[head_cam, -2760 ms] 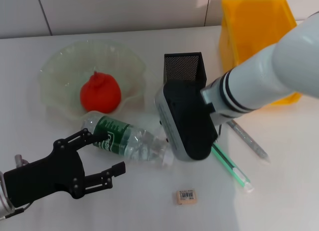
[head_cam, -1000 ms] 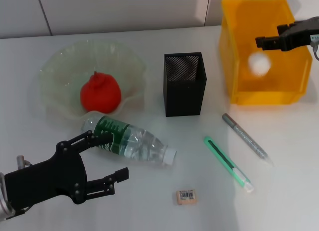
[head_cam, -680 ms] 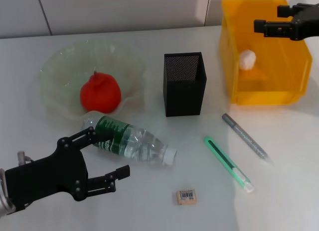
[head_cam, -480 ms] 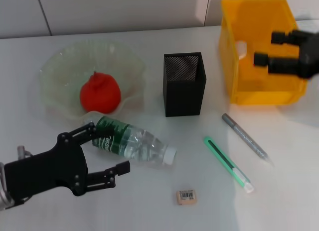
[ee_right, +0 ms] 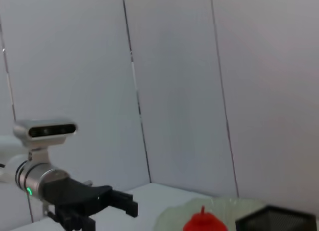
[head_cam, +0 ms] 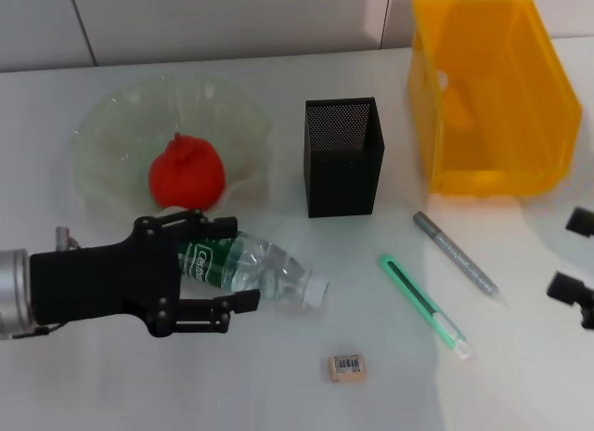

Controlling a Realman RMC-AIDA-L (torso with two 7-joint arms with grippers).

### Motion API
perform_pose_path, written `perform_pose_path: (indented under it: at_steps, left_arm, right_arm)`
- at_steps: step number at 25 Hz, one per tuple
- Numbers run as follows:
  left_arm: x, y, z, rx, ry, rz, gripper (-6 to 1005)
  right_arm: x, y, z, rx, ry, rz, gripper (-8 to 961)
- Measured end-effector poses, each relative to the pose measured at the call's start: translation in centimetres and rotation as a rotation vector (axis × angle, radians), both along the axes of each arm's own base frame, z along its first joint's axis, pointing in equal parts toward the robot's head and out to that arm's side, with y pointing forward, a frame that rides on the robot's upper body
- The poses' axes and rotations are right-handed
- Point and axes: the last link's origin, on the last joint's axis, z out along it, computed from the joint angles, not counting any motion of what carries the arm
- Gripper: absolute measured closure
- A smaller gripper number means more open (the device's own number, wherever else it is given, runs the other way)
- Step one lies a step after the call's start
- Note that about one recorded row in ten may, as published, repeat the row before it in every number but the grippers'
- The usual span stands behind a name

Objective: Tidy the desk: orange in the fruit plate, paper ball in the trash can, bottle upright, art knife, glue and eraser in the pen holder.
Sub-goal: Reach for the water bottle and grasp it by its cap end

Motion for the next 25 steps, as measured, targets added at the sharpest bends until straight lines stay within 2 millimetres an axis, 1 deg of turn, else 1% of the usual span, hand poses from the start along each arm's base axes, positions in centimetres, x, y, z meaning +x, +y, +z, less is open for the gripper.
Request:
perform_pose_path:
  at_steps: [1, 3, 4, 6, 9, 10, 11, 13, 14, 15, 17, 21, 25]
  left_arm:
    - [0.3, 0.2, 0.0, -0.006, 0.018, -0.013, 151]
    - [2.6, 1.4, -0.2, -0.044, 0.123, -0.118, 154]
    - [2.6, 1.4, -0.2, -0.044, 0.123, -0.118, 156]
    - [4.0, 2.1, -0.5, -0.066, 0.186, -0.183, 159]
    - [6.1, 3.1, -1.1, -0.095, 0.296, -0.269, 164]
    - [6.1, 3.1, -1.1, -0.095, 0.296, -0.269, 166]
    - [7.9, 3.5, -1.7, -0.109, 0.376, -0.359, 167]
    - [8.5, 3.7, -2.1, -0.107, 0.405, -0.394, 170]
    - [9.2, 4.0, -2.4, -0.102, 0.438, -0.432, 172]
    - [9.2, 4.0, -2.4, -0.102, 0.438, -0.432, 174]
    - [10.6, 4.4, -3.3, -0.098, 0.522, -0.500, 177]
    - [11.7, 4.6, -4.7, -0.081, 0.620, -0.568, 183]
    - [12.2, 4.3, -6.5, -0.048, 0.746, -0.656, 190]
  right_arm:
    - [0.5, -0.7, -0.2, 0.000, 0.018, -0.017, 106]
    - [1.6, -2.5, -0.6, 0.019, 0.034, -0.044, 106]
    - [1.6, -2.5, -0.6, 0.019, 0.034, -0.044, 106]
    - [1.8, -3.1, -0.8, 0.008, 0.023, -0.044, 106]
    - [2.0, -3.3, -1.1, -0.023, 0.011, -0.046, 106]
    - [2.1, -3.3, -1.2, -0.030, 0.009, -0.049, 106]
    - [2.1, -3.4, -1.3, -0.038, 0.008, -0.054, 106]
    - [2.4, -3.6, -1.6, -0.058, -0.006, -0.063, 106]
    - [2.4, -3.6, -1.6, -0.058, -0.006, -0.063, 106]
    - [2.5, -3.7, -1.7, -0.065, -0.010, -0.066, 106]
    - [2.5, -3.8, -1.9, -0.074, -0.012, -0.071, 106]
    - [2.5, -4.0, -2.2, -0.074, -0.002, -0.085, 106]
    - [2.5, -4.1, -2.5, -0.073, 0.013, -0.093, 105]
